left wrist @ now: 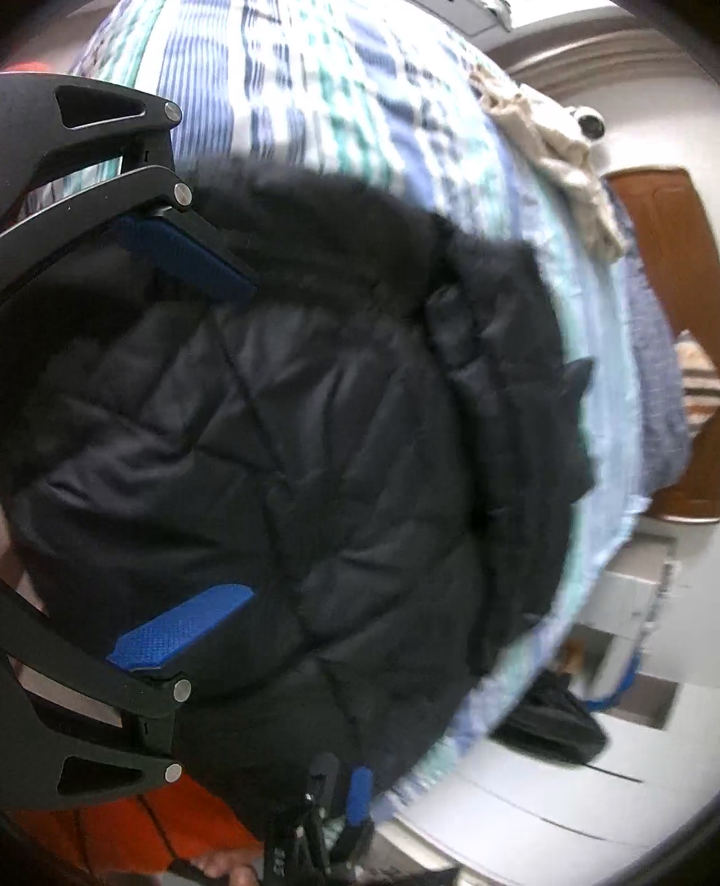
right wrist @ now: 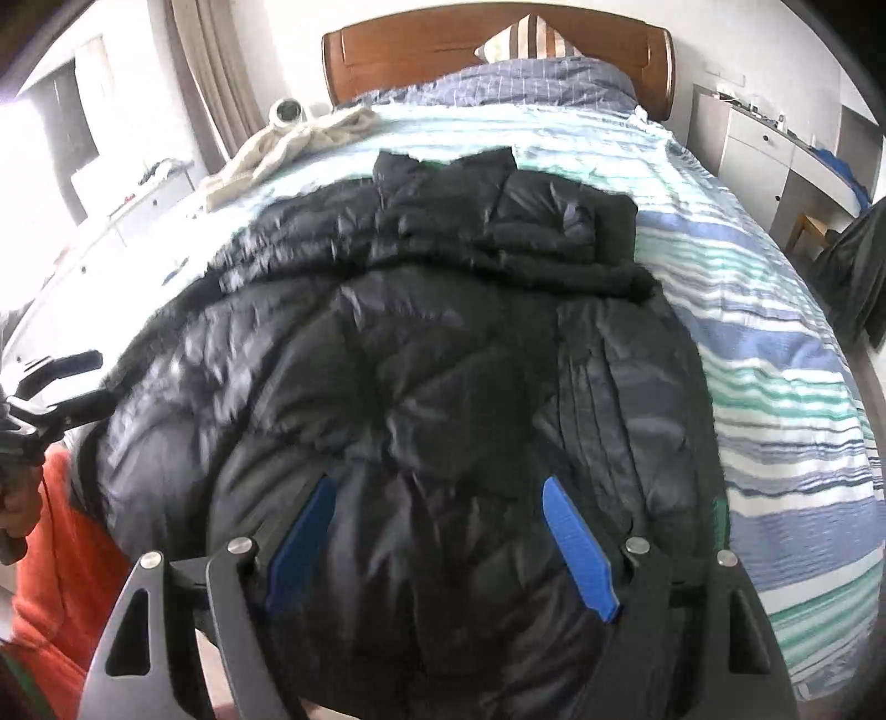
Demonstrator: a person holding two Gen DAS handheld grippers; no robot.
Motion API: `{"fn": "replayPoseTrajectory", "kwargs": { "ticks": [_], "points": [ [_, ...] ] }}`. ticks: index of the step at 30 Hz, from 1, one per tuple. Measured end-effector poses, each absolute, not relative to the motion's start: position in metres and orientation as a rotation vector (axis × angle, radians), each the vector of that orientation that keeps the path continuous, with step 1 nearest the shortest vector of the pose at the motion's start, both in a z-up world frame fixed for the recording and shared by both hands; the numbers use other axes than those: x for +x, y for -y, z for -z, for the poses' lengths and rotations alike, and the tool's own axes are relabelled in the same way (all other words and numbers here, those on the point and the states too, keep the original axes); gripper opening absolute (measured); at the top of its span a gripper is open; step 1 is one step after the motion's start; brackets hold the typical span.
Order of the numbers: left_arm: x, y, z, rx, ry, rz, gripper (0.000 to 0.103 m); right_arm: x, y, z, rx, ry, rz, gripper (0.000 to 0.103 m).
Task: Fold large clothes
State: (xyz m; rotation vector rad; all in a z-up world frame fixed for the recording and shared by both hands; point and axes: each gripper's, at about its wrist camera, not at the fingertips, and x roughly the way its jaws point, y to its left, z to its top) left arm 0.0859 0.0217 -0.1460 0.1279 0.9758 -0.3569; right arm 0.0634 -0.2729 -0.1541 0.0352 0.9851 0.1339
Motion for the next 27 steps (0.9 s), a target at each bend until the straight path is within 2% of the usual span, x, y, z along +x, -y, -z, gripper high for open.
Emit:
{"fn": "replayPoseTrajectory", "kwargs": {
  "ticks": [5, 16, 23, 27],
  "points": [
    [0.098, -0.015, 0.178, 0.110, -1.040, 0.361, 0.103, 0.064, 0.275, 0.179, 0.094, -0.994, -0.117, 0.080],
    [0.090, -0.015, 0.173, 0.135, -1.039, 0.346, 0.102, 0.064, 0.273, 0.172, 0.090, -1.006, -0.097, 0.082],
    [0.057, -0.092, 0.112, 0.064, -0.947, 0.261, 0.102, 0.025, 0.335, 0.112, 0.176, -0.866, -0.027, 0.082],
    [0.068, -0.146, 0.127, -0.069, -1.035, 0.206, 0.102, 0.016, 0.388, 0.119, 0.248, -0.922, 0.075, 0.082]
  ]
}}
